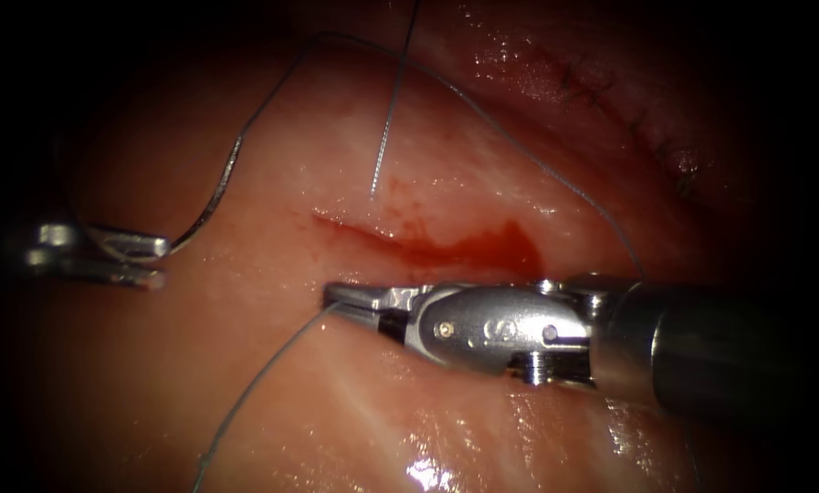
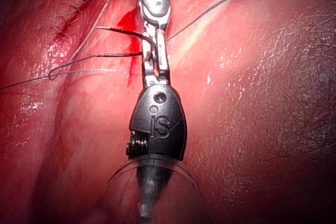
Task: Wound Closure
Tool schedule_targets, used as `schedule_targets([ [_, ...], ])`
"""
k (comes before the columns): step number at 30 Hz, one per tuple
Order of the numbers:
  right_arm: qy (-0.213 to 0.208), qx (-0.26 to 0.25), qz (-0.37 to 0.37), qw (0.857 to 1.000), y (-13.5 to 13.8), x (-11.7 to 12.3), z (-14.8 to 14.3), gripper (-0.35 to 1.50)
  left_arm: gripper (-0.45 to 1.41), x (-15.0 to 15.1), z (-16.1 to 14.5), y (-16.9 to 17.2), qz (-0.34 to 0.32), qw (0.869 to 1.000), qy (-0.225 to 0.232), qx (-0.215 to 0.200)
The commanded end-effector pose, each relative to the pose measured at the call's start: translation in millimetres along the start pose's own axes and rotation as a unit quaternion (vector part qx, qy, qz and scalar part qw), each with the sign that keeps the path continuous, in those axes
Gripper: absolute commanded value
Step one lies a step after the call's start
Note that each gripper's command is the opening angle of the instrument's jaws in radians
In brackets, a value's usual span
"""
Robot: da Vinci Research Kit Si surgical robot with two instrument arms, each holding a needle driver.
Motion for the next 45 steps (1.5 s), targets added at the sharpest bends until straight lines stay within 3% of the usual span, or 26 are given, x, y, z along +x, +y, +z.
schedule_targets([
  [1,0.003,0.004,0.000,1.000,-1.0,0.3,0.6,-0.35,-0.45,-0.8,0.4,0.5,-0.002,1.000,0.000,0.000],
  [8,0.014,0.014,-0.006,1.000,-3.6,3.4,0.7,-0.35,-0.45,-0.8,0.6,0.5,-0.001,1.000,0.000,0.001],
  [13,0.029,0.028,-0.017,0.999,-7.0,6.6,0.8,-0.35,-0.45,-0.8,0.6,0.6,-0.001,1.000,-0.001,0.000],
  [22,0.044,0.045,-0.032,0.998,-12.0,10.2,0.8,-0.35,-0.45,-0.8,0.6,0.6,-0.001,1.000,-0.001,0.000],
  [31,0.045,0.053,-0.035,0.997,-13.3,11.7,0.8,-0.35,-0.45,-0.8,0.6,0.6,-0.001,1.000,-0.001,0.000],
  [38,0.054,0.066,-0.041,0.995,-15.5,14.2,1.0,-0.35,-0.45,-0.8,0.6,0.6,-0.001,1.000,-0.001,0.000],
  [39,0.053,0.067,-0.041,0.995,-15.5,14.3,1.1,-0.16,-0.45,-0.8,0.6,0.6,-0.001,1.000,-0.001,0.000],
  [40,0.043,0.056,-0.040,0.997,-15.3,14.2,1.2,0.91,-0.45,-0.8,0.6,0.6,-0.001,1.000,-0.001,0.000],
  [41,0.038,0.050,-0.039,0.997,-15.0,14.1,1.2,1.18,-0.45,-0.8,0.6,0.6,-0.001,1.000,-0.001,0.000],
  [43,0.035,0.047,-0.040,0.997,-14.3,13.6,0.6,1.30,-0.45,-0.8,0.5,0.6,-0.001,1.000,-0.001,0.000],
  [45,0.023,0.036,-0.037,0.998,-13.1,12.3,-1.4,1.30,-0.45,-0.8,0.5,0.6,-0.001,1.000,-0.001,0.000],
])
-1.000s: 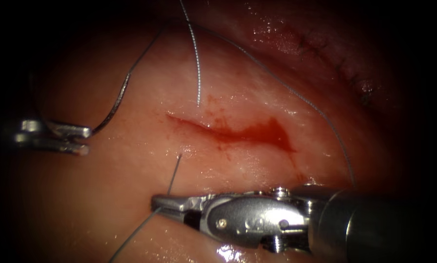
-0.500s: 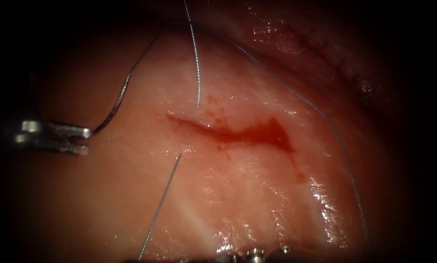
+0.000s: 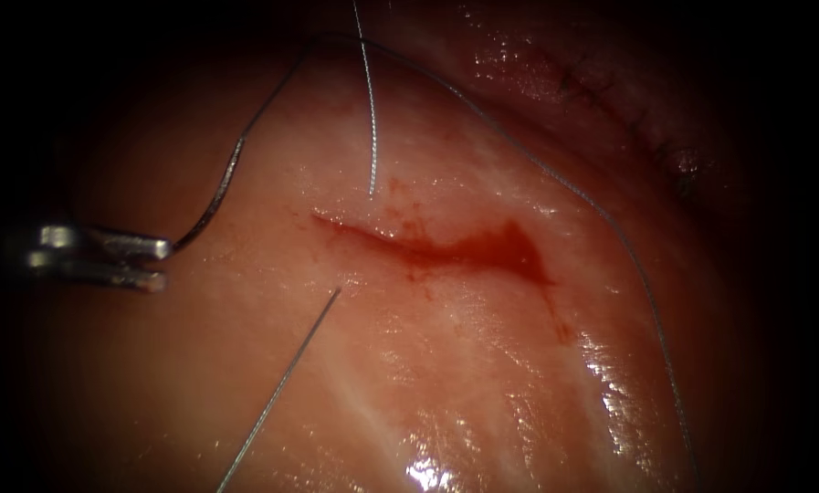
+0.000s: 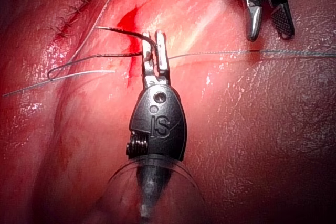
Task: Wound Closure
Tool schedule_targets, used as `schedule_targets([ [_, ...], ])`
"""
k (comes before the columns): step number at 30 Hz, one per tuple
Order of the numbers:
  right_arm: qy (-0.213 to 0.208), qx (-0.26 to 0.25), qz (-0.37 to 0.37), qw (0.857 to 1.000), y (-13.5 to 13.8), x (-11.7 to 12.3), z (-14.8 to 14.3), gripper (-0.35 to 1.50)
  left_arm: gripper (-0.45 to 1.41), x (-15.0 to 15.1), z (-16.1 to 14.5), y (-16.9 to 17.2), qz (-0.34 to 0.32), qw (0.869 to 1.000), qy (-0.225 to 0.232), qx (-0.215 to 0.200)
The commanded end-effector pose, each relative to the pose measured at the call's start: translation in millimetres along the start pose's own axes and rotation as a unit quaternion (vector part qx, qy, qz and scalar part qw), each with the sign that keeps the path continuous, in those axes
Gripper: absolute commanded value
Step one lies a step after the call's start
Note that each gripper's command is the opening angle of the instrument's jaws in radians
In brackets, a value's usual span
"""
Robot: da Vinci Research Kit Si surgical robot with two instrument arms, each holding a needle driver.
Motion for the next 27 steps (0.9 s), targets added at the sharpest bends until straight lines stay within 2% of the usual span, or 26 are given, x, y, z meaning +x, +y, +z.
schedule_targets([
  [1,-0.012,-0.008,0.005,1.000,0.4,-1.5,-1.3,1.31,-0.45,-0.7,0.4,0.5,-0.002,1.000,0.001,-0.001],
  [6,-0.037,-0.029,0.015,0.999,3.1,-5.0,-5.5,1.31,-0.45,-0.7,0.4,0.5,-0.002,1.000,0.001,-0.001],
  [10,-0.050,-0.063,0.026,0.996,5.7,-8.4,-6.7,1.31,-0.45,-0.7,0.5,0.5,-0.002,1.000,0.001,0.000],
  [17,-0.066,-0.094,0.034,0.993,8.9,-12.3,-3.8,1.25,-0.45,-0.7,0.4,0.5,-0.002,1.000,0.001,0.000],
  [22,-0.075,-0.089,0.033,0.993,9.1,-14.3,-2.0,1.21,-0.45,-0.7,0.4,0.5,-0.002,1.000,0.001,-0.001],
  [27,-0.081,-0.092,0.033,0.992,9.3,-14.7,-0.7,1.18,-0.45,-0.7,0.4,0.4,-0.002,1.000,0.001,-0.001],
])
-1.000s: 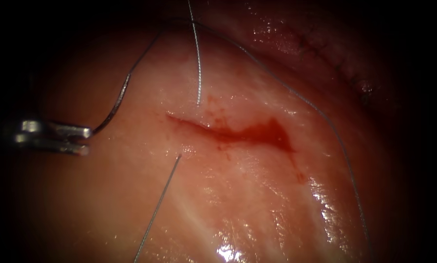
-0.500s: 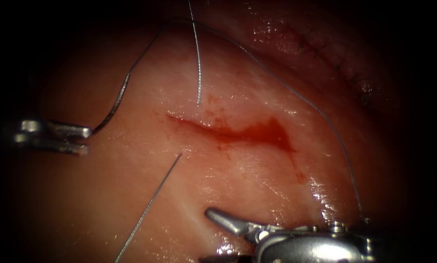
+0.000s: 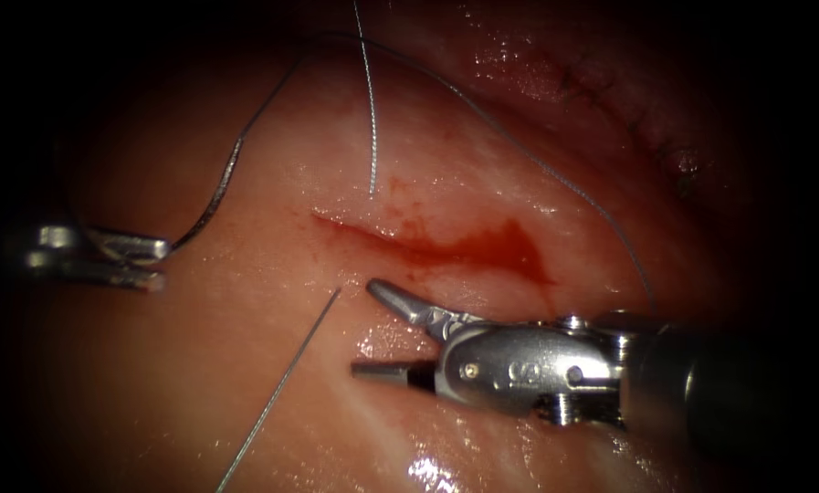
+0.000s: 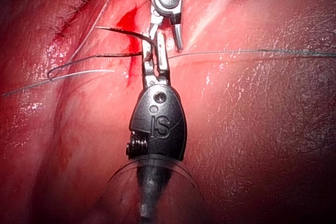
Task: Wound Closure
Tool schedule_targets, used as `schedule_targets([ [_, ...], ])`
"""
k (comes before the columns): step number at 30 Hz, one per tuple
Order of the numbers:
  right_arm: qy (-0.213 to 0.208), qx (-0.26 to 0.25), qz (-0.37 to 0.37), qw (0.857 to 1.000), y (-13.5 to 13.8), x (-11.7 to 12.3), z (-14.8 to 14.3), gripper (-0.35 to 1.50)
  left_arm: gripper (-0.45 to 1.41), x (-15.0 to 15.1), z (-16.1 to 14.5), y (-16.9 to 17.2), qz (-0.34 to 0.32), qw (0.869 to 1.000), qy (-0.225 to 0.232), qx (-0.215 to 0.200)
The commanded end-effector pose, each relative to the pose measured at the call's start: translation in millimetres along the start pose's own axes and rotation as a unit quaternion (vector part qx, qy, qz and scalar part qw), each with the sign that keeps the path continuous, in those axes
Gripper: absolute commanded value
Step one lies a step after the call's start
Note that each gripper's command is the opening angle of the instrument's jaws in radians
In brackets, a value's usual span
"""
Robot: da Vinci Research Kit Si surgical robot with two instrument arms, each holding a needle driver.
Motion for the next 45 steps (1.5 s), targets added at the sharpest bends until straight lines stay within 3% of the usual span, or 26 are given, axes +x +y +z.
schedule_targets([
  [1,0.002,0.001,0.002,1.000,-0.5,0.2,1.5,1.16,-0.45,-0.8,0.4,0.5,-0.002,1.000,0.001,-0.001],
  [3,0.005,0.004,0.001,1.000,-0.3,0.6,2.4,1.13,-0.45,-0.8,0.4,0.5,-0.002,1.000,0.001,0.000],
  [6,0.015,0.011,-0.019,1.000,-0.3,1.0,3.4,0.79,-0.45,-0.8,0.4,0.5,-0.002,1.000,0.001,0.000],
  [10,0.019,0.022,-0.025,0.999,-0.1,1.1,3.6,0.00,-0.45,-0.8,0.4,0.5,-0.002,1.000,0.001,-0.001],
  [11,0.017,0.025,-0.025,0.999,-0.1,1.1,3.5,-0.30,-0.45,-0.8,0.4,0.5,-0.002,1.000,0.001,-0.001],
  [12,0.016,0.027,-0.025,0.999,0.0,1.1,3.4,-0.35,-0.45,-0.8,0.4,0.5,-0.002,1.000,0.001,-0.001],
  [20,0.024,0.039,-0.029,0.999,-0.9,2.2,2.7,-0.35,-0.45,-0.9,0.5,0.5,0.002,1.000,0.001,0.000],
  [37,0.051,0.064,-0.042,0.996,-6.2,8.5,0.8,-0.35,-0.45,-0.9,0.5,0.5,0.002,1.000,0.001,0.000],
  [41,0.075,0.079,-0.046,0.993,-8.2,11.0,0.4,-0.35,-0.45,-0.9,0.5,0.5,0.002,1.000,0.001,0.000],
  [45,0.077,0.078,-0.046,0.993,-8.5,11.8,0.3,-0.35,-0.45,-0.9,0.5,0.5,0.002,1.000,0.001,0.000],
])
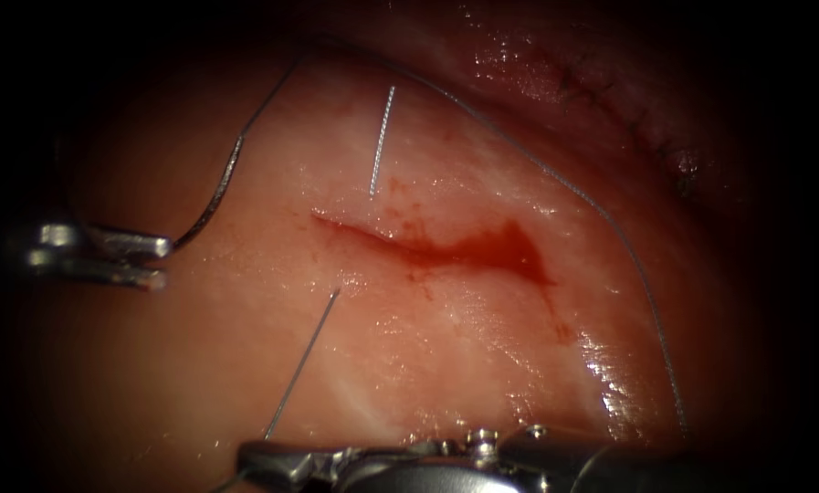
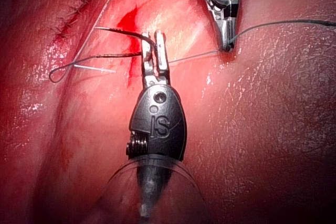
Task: Wound Closure
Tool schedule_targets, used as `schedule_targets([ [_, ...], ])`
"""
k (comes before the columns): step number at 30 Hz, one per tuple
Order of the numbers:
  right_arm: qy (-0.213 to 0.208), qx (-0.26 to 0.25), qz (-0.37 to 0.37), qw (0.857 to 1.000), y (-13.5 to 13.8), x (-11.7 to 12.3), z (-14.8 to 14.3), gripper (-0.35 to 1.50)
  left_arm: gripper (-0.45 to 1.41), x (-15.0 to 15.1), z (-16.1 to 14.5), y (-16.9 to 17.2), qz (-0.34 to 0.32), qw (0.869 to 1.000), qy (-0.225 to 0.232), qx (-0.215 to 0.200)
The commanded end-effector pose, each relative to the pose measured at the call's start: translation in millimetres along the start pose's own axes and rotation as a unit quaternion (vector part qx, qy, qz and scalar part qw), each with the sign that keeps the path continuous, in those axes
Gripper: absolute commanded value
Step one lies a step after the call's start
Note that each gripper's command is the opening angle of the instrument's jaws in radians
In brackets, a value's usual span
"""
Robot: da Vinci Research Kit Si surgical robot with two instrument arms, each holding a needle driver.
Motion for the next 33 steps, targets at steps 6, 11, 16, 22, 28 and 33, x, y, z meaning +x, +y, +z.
schedule_targets([
  [6,-0.006,-0.005,0.002,1.000,0.2,-1.9,0.5,-0.35,-0.45,-0.7,0.4,0.5,-0.002,1.000,0.001,0.000],
  [11,-0.008,-0.009,0.003,1.000,0.7,-2.6,0.0,-0.35,-0.45,-0.7,0.4,0.5,-0.002,1.000,0.001,0.000],
  [16,-0.009,-0.009,0.000,1.000,0.8,-2.6,0.1,0.00,-0.45,-0.8,0.4,0.4,-0.002,1.000,0.001,0.000],
  [22,-0.022,-0.020,0.027,0.999,0.4,-2.1,-1.2,1.24,-0.45,-2.5,-0.6,-2.2,-0.005,1.000,-0.013,0.010],
  [28,-0.033,-0.036,0.030,0.998,0.6,-2.4,-4.8,1.24,-0.45,-7.8,-0.9,-7.0,-0.003,0.996,-0.062,0.058],
  [33,-0.038,-0.046,0.033,0.998,1.0,-2.9,-6.7,1.23,-0.45,-13.4,-1.3,-9.0,-0.006,0.993,-0.090,0.077],
])
